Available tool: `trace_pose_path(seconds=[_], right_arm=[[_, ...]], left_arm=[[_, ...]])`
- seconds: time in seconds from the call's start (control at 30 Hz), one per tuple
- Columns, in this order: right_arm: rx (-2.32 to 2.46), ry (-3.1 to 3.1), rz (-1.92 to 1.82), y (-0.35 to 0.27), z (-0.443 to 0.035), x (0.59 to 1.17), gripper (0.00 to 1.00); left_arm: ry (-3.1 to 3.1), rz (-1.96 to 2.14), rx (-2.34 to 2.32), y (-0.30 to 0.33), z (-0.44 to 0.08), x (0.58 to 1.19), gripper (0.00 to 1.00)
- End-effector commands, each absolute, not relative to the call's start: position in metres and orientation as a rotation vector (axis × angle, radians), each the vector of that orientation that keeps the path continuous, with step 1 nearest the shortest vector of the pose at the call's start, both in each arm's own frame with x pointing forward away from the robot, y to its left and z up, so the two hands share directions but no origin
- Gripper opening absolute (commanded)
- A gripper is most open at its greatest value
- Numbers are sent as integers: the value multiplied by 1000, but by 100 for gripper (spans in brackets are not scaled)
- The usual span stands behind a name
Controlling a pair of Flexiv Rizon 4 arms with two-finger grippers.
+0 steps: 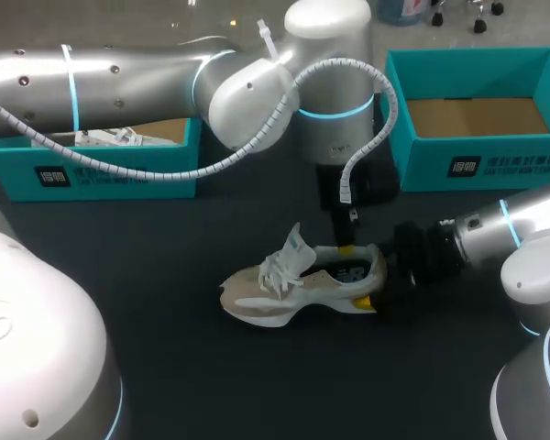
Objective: Take the shoe out of the shoebox, open the shoe tongue, remove and reinsert the insole, then place the shoe into the shoebox
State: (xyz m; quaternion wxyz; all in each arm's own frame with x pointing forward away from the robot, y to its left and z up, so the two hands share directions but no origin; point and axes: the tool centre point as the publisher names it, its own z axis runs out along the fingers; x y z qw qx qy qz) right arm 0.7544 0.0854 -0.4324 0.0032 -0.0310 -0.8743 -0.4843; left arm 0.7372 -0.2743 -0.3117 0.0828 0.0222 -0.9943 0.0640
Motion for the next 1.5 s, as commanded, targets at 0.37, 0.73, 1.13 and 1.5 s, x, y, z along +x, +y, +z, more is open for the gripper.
trace_pose_path(seconds=[0.37,0.73,1.13,1.5], right_arm=[[-99,-2745,-1515,88,-437,753,16],[-99,-2745,-1515,88,-437,753,16],[-99,-2745,-1515,88,-437,753,16],[-99,-2745,-1515,88,-437,753,15]], left_arm=[[-2967,186,12,-281,-355,738,0],[-2908,164,18,-270,-377,731,0],[-2860,166,-21,-269,-392,717,0],[-2845,162,-65,-266,-401,715,37]])
